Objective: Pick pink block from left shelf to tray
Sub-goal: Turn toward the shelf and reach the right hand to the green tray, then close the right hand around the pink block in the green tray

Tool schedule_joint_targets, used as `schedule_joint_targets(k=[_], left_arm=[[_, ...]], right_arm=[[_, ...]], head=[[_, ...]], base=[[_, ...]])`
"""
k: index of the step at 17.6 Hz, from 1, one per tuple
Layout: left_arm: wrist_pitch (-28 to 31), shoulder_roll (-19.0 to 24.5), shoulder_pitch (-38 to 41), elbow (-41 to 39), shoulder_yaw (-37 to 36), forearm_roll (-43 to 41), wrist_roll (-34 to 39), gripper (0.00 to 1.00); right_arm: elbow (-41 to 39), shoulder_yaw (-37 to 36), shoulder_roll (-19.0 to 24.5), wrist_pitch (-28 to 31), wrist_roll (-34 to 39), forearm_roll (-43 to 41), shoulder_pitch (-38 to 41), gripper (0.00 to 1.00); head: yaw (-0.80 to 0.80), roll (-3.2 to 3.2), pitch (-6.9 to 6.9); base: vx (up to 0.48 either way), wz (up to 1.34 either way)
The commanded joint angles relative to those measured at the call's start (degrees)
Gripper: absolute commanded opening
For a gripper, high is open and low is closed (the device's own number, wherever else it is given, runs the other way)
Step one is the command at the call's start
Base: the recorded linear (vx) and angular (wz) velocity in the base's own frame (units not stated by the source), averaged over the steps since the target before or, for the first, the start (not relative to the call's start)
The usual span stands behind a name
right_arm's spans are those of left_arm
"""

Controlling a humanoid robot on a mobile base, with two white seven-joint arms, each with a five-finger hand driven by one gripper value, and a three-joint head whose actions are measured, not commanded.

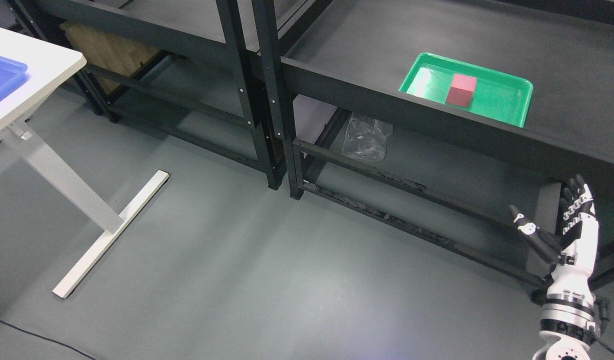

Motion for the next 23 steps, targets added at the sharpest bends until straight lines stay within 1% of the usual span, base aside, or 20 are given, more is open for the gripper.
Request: schedule_joint_targets(k=[1,3,5,11,13,14,16,18,23], left_arm=[[0.0,1.0,0.0,-1.0,0.0,0.4,0.0,1.0],[0.0,1.0,0.0,-1.0,0.0,0.4,0.0,1.0],[0.0,1.0,0.0,-1.0,0.0,0.4,0.0,1.0],[0.0,1.0,0.0,-1.0,0.0,0.4,0.0,1.0],[0.0,1.0,0.0,-1.0,0.0,0.4,0.0,1.0],[0.0,1.0,0.0,-1.0,0.0,0.4,0.0,1.0],[0.0,1.0,0.0,-1.0,0.0,0.4,0.0,1.0],[0.0,1.0,0.0,-1.0,0.0,0.4,0.0,1.0],[0.0,1.0,0.0,-1.0,0.0,0.4,0.0,1.0]], right_arm=[[-1.5,1.2,-1.0,0.9,-3.4,41.3,-0.7,1.0],[-1.6,2.6,-1.0,-0.1,-3.0,41.1,-0.6,1.0],[-1.7,2.7,-1.0,-3.7,-3.1,41.0,-0.5,1.0],[-1.6,2.7,-1.0,-3.8,-3.1,41.2,-1.1,1.0],[-1.6,2.9,-1.0,-1.5,-2.8,43.3,-1.2,1.0],[-1.6,3.0,-1.0,0.3,-2.4,45.7,-1.2,1.0],[-1.6,3.0,-1.0,2.2,0.2,49.4,-1.1,1.0],[-1.6,3.0,-1.0,3.5,3.1,49.8,-0.9,0.99],[-1.6,3.0,-1.0,5.1,6.9,49.9,-0.6,0.99]], head=[[0.0,0.0,0.0],[0.0,0.0,0.0],[0.0,0.0,0.0],[0.0,0.0,0.0],[0.0,0.0,0.0],[0.0,0.0,0.0],[0.0,0.0,0.0],[0.0,0.0,0.0],[0.0,0.0,0.0]], base=[[0.3,0.1],[0.328,0.14],[0.32,0.15],[0.293,0.13],[0.279,0.09],[0.3,0.05],[0.26,-0.01],[0.268,-0.07],[0.242,-0.11]])
